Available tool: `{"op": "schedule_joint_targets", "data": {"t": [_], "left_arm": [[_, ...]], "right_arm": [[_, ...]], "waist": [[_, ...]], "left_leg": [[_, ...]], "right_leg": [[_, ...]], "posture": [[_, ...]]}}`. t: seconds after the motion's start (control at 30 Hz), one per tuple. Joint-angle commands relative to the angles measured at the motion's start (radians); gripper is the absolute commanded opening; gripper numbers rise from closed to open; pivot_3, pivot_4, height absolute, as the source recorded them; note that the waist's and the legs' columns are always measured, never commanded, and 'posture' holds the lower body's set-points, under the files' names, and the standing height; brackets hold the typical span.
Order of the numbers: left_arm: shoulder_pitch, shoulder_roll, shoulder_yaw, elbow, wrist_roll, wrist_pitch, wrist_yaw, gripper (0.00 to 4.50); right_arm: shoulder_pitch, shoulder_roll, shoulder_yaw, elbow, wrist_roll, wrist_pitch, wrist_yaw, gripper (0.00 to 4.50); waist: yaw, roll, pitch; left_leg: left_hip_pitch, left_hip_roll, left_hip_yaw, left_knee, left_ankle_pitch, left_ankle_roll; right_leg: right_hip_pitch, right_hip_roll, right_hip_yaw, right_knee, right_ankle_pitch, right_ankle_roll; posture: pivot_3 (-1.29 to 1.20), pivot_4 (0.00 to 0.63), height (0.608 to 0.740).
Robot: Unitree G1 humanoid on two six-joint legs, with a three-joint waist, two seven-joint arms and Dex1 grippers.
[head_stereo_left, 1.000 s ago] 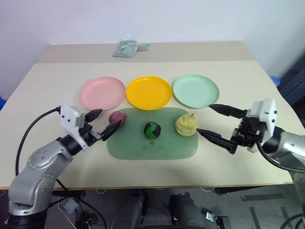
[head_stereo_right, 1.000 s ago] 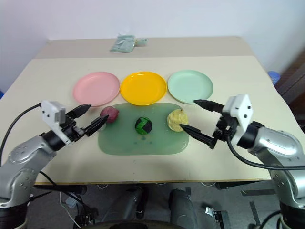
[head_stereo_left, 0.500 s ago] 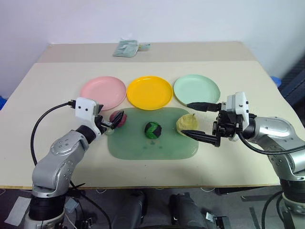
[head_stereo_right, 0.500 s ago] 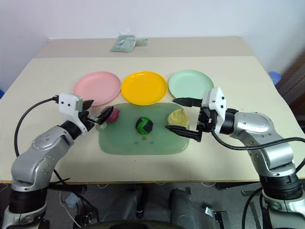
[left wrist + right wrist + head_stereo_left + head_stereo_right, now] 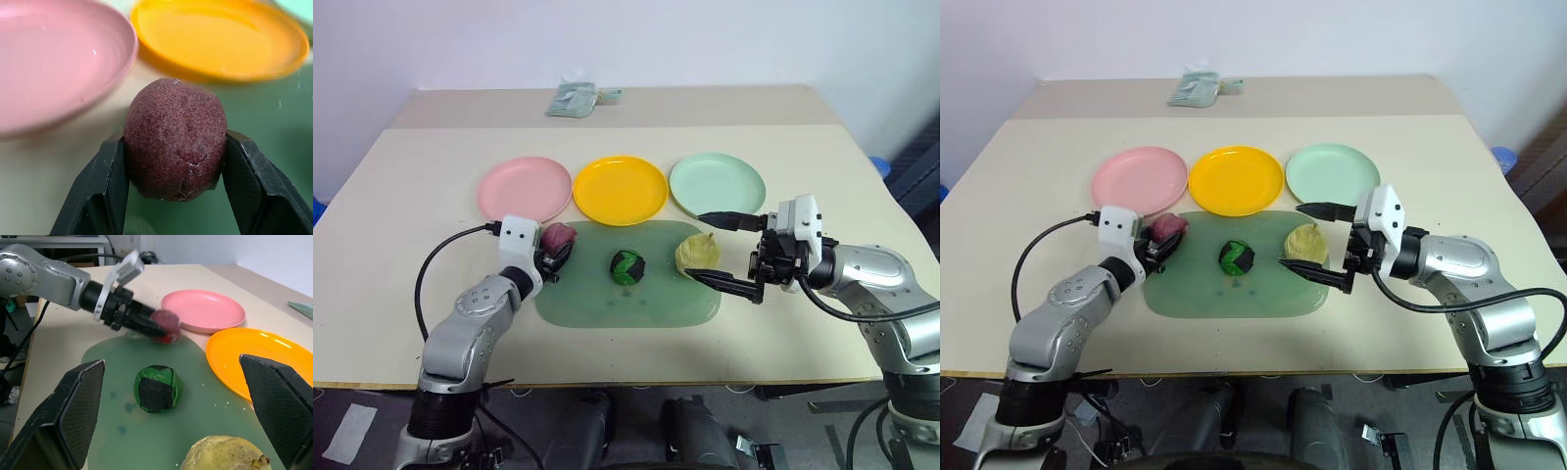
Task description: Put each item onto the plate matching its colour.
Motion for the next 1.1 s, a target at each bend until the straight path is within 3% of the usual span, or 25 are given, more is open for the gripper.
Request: {"op": "schedule_joint_targets", "data": {"t": [0.03,0.17,0.4,0.53,0.57,0.67,0.8,0.93,1.1], "left_arm": [[-0.133,-0.035,0.089,0.054,-0.015,-0.022,0.053,2.32],[-0.384,-0.054,0.172,0.343,0.037,-0.063,0.174,2.32],[-0.576,-0.050,0.189,0.770,0.121,-0.246,0.203,2.32],[-0.579,-0.062,0.186,0.837,0.121,-0.282,0.181,3.99],[-0.572,-0.068,0.190,0.824,0.111,-0.285,0.172,4.48],[-0.526,-0.082,0.193,0.676,0.066,-0.283,0.115,4.48],[-0.375,-0.037,0.173,0.329,-0.044,-0.179,-0.039,4.48],[-0.236,0.084,0.143,0.111,-0.181,-0.105,-0.291,4.48],[-0.134,0.231,0.124,0.053,-0.260,-0.109,-0.568,4.48]], "right_arm": [[-0.012,0.003,-0.023,-0.047,0.012,-0.002,-0.023,4.50],[-0.041,0.016,-0.019,-0.042,0.008,-0.001,-0.050,4.50],[-0.071,0.036,-0.007,-0.026,-0.010,-0.010,-0.081,4.50],[-0.077,0.041,-0.012,-0.009,-0.016,-0.017,-0.081,4.50],[-0.076,0.041,-0.015,-0.003,-0.019,-0.022,-0.080,4.50],[-0.056,0.040,-0.031,0.001,-0.017,-0.030,-0.077,4.50],[-0.013,0.035,-0.064,-0.008,-0.006,-0.038,-0.076,4.50],[0.048,0.039,-0.088,-0.041,-0.003,-0.043,-0.083,4.50],[0.076,0.043,-0.069,-0.079,-0.021,-0.043,-0.109,4.50]], "waist": [[0.002,0.000,0.000],[0.003,-0.002,0.001],[-0.003,-0.002,0.001],[-0.002,-0.003,0.001],[0.000,-0.003,0.001],[-0.002,-0.003,0.001],[-0.009,-0.003,0.001],[-0.014,-0.003,0.001],[-0.012,-0.002,0.001]], "left_leg": [[0.000,0.000,0.000,0.000,0.000,0.000],[-0.001,0.000,-0.002,0.002,0.001,-0.002],[-0.001,0.000,0.001,0.001,0.004,-0.006],[-0.001,0.000,0.001,0.001,0.004,-0.006],[-0.001,0.000,0.001,0.001,0.004,-0.006],[-0.001,0.000,0.000,0.002,0.004,-0.006],[-0.001,0.000,0.001,0.000,0.004,-0.006],[-0.001,0.000,0.002,0.000,0.004,-0.006],[-0.001,0.000,0.001,0.001,0.002,-0.002]], "right_leg": [[0.000,0.000,0.000,0.000,0.000,0.000],[0.000,0.002,-0.002,0.000,0.003,0.001],[-0.002,0.002,0.000,0.001,0.004,0.002],[-0.002,0.001,0.001,0.001,0.004,0.002],[-0.002,0.001,0.001,0.001,0.005,0.002],[-0.001,0.001,0.001,0.001,0.005,0.003],[-0.002,0.001,0.002,0.001,0.005,0.003],[-0.003,0.002,0.003,0.002,0.005,0.002],[-0.003,0.002,0.003,0.003,0.006,0.001]], "posture": [[0.00,0.150,0.740],[0.00,0.150,0.740],[0.00,0.150,0.740],[0.00,0.150,0.740],[0.00,0.150,0.740],[0.00,0.150,0.740],[0.00,0.150,0.740],[0.00,0.150,0.740],[0.00,0.150,0.740]]}}
